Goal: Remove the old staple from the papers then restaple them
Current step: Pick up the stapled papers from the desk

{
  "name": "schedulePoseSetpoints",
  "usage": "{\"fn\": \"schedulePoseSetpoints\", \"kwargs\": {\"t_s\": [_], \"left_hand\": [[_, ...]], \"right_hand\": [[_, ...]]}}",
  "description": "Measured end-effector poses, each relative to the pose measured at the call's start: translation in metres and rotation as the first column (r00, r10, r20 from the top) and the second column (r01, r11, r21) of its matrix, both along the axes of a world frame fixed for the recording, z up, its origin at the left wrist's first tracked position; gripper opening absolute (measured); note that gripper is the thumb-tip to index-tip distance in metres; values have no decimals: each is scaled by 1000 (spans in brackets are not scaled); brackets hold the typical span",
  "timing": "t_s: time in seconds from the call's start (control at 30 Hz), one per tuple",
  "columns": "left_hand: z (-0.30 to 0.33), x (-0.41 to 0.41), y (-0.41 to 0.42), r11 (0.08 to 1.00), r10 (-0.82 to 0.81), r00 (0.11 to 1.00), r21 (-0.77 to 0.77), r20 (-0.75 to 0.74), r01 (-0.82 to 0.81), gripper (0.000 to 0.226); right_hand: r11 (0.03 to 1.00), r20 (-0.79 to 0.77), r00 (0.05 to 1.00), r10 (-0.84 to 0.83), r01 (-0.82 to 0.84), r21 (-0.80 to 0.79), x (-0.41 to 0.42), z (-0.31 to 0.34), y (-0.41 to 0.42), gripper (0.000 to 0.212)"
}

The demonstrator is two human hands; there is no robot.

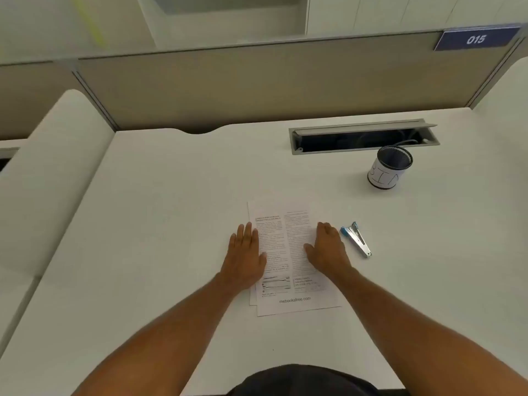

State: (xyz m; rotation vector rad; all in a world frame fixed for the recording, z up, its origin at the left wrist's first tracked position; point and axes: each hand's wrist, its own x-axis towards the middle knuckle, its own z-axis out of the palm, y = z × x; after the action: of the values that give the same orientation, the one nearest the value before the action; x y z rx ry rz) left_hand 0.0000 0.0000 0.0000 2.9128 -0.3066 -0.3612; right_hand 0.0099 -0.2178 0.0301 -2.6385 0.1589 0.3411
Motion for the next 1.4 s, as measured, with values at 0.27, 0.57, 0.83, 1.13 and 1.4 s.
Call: {"fn": "schedulePoseSetpoints", "kwargs": {"t_s": [0.27, 0.57, 0.83, 1.13, 1.4], "left_hand": [[-16, -12, -6, 996, 43, 998, -79, -43, -47, 69], [-30, -22, -8, 992, 75, 997, -102, -13, -76, 68], [-34, -23, -9, 991, 91, 996, -95, -8, -91, 69], [-33, -25, -7, 980, 106, 994, -164, -34, -110, 68], [-8, -22, -9, 778, 285, 944, -535, -168, -330, 70]], "right_hand": [[974, 27, 975, -222, 223, -41, -13, -4, 20, 54], [948, 7, 951, -310, 310, -73, -11, -1, 36, 62], [931, -53, 931, -361, 356, -79, -6, -1, 48, 45], [753, -280, 849, -449, 528, 393, 10, 0, 3, 36], [745, -232, 906, -354, 423, 515, -4, 4, -28, 7]]}}
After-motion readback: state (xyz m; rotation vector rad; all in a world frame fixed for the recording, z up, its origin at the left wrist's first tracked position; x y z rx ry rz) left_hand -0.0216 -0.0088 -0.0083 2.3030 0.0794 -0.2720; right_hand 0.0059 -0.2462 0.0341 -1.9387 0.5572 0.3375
